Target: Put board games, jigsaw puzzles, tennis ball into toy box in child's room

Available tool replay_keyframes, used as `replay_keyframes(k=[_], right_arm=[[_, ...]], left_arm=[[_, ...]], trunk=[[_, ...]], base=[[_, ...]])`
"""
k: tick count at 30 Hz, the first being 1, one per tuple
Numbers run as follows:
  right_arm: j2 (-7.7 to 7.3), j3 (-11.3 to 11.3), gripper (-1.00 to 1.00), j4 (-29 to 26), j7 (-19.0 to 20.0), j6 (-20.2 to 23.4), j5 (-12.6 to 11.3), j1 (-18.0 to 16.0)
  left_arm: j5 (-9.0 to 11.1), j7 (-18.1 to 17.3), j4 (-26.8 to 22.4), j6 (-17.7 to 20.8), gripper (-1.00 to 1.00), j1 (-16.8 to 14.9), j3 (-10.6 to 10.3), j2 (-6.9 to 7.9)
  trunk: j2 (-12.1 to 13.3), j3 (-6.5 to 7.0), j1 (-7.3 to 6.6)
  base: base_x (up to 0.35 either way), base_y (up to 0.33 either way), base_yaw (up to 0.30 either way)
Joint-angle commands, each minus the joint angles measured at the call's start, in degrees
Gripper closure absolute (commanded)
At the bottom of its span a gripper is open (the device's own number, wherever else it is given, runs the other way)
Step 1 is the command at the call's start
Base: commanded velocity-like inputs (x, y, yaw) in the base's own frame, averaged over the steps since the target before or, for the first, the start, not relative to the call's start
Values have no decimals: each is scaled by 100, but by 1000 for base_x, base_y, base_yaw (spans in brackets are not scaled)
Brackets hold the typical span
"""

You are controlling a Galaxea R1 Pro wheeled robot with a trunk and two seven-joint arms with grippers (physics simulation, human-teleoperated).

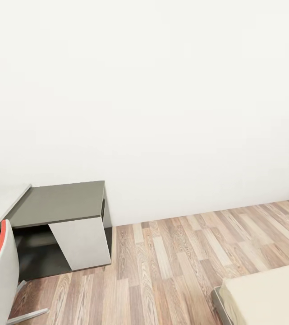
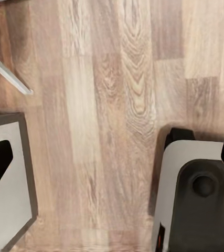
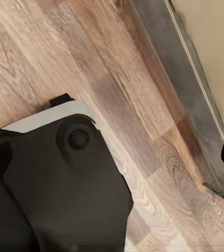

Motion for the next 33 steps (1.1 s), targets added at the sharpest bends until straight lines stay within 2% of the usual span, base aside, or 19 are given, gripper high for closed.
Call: replay_keyframes(k=[1,6,8,15,18,22,27,33], right_arm=[[3,73,-100,21,18,-126,-44,101],[3,71,-100,77,90,-487,-50,548],[-56,69,-100,87,106,-552,-43,676],[-472,59,-100,96,120,-618,-39,806],[-706,60,-100,97,121,-630,-17,817],[-862,68,-100,97,122,-633,-8,820],[-909,76,-100,97,122,-635,-10,821],[-868,78,-100,95,122,-635,-15,822]], left_arm=[[60,-17,9,-22,-100,34,-48,1],[62,-19,16,-5,-100,208,-48,-34],[62,-19,17,-3,-100,254,-48,-104],[62,-19,19,-38,-100,297,-25,-539],[65,-19,19,-37,-100,300,-17,-837],[67,-19,19,-36,-100,301,-14,-1036],[65,-19,19,-40,-100,302,-15,-1108],[68,-19,19,-31,-100,302,-13,-1085]], trunk=[[-12,-10,4],[-12,-10,4],[-12,-10,4],[-12,-10,4],[-12,-10,4],[-12,-10,4],[-12,-10,4],[-12,-10,4]], base=[[0,0,0],[0,0,0],[0,0,0],[0,0,0],[0,0,0],[0,0,0],[0,0,0],[0,0,0]])
